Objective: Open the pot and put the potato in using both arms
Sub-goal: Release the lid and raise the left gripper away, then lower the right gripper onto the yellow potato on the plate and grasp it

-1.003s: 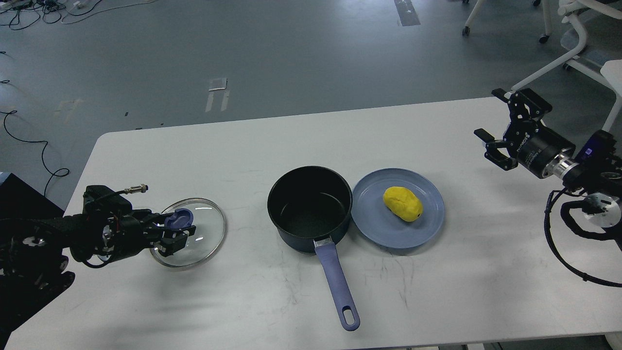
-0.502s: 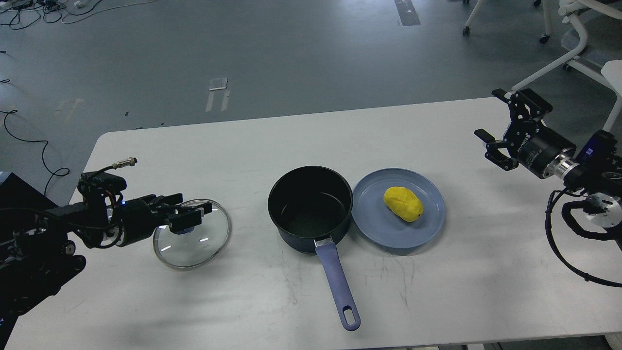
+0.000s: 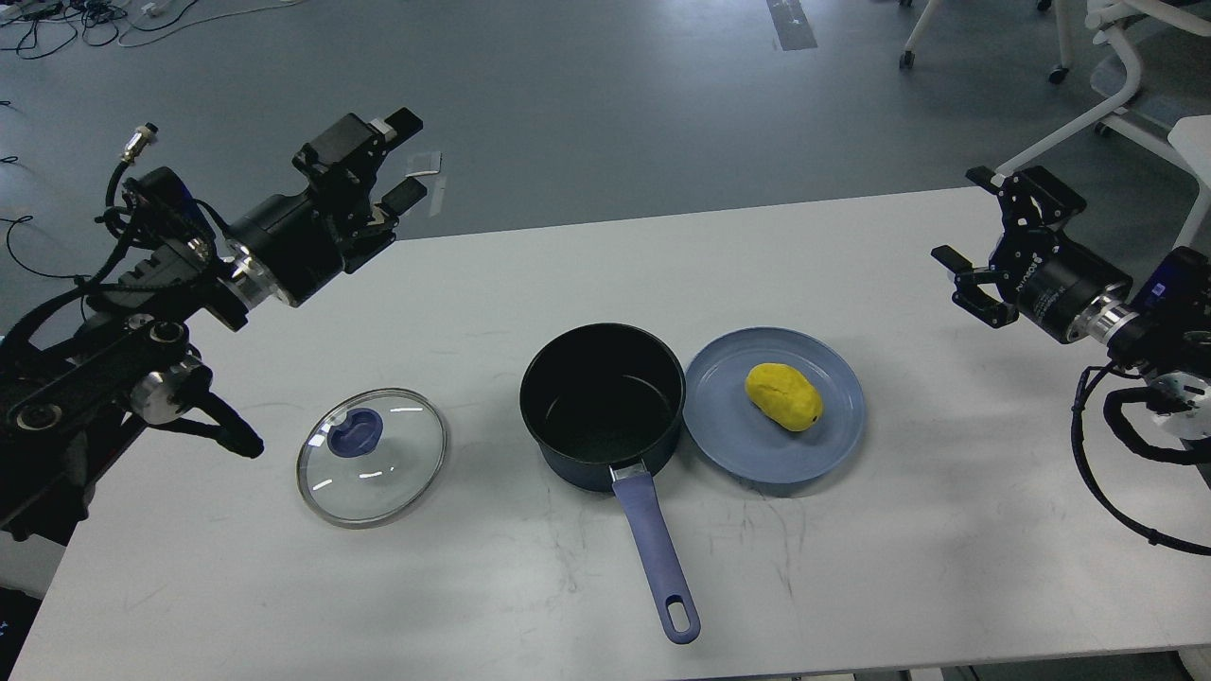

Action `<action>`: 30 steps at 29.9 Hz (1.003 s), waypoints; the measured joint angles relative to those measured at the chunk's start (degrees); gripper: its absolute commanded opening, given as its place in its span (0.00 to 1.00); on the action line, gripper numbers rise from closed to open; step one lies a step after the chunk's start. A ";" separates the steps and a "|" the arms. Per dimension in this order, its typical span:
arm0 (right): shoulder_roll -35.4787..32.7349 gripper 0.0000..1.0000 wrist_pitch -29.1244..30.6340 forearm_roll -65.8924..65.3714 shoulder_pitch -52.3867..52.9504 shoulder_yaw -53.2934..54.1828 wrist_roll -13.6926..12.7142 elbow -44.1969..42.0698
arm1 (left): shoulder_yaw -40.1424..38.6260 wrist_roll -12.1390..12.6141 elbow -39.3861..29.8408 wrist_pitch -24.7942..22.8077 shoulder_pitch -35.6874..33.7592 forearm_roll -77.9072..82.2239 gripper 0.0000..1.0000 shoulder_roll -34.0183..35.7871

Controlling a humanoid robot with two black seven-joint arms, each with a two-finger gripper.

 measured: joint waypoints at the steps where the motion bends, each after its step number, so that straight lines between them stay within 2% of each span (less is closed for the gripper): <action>1: 0.00 1.00 0.00 0.00 -0.07 -0.03 0.00 0.03 | -1.62 0.06 0.03 -0.12 1.98 -1.05 0.98 -0.70; 6: -0.46 1.00 0.00 -0.18 -0.21 -1.38 0.00 1.11 | -11.94 3.68 0.54 -3.76 11.71 -2.45 0.98 -4.96; 10: -3.78 1.00 0.00 -1.24 1.51 -4.36 0.00 5.05 | -15.79 7.83 0.66 -7.20 14.83 -2.31 0.98 -7.37; 12: -6.11 1.00 0.00 -2.37 3.23 -5.84 0.00 6.95 | -16.02 8.93 0.71 -7.85 15.19 -1.96 0.98 -8.26; 17: -12.65 1.00 0.00 -11.59 12.40 -13.84 0.01 12.76 | -16.18 9.36 1.75 -7.84 15.29 -1.58 0.98 -10.65; 21: -15.49 1.00 0.01 -24.23 21.86 -21.33 0.01 17.64 | -16.26 9.36 2.29 -7.76 15.25 -1.44 0.98 -11.36; 25: -15.17 1.00 0.02 -38.73 31.75 -29.71 0.02 20.67 | -16.48 9.36 2.21 -7.74 14.94 -1.41 0.98 -11.26; 30: -9.43 1.00 0.02 -50.20 42.00 -43.14 0.02 22.89 | -16.58 9.36 2.08 -7.76 14.41 -1.41 0.98 -11.10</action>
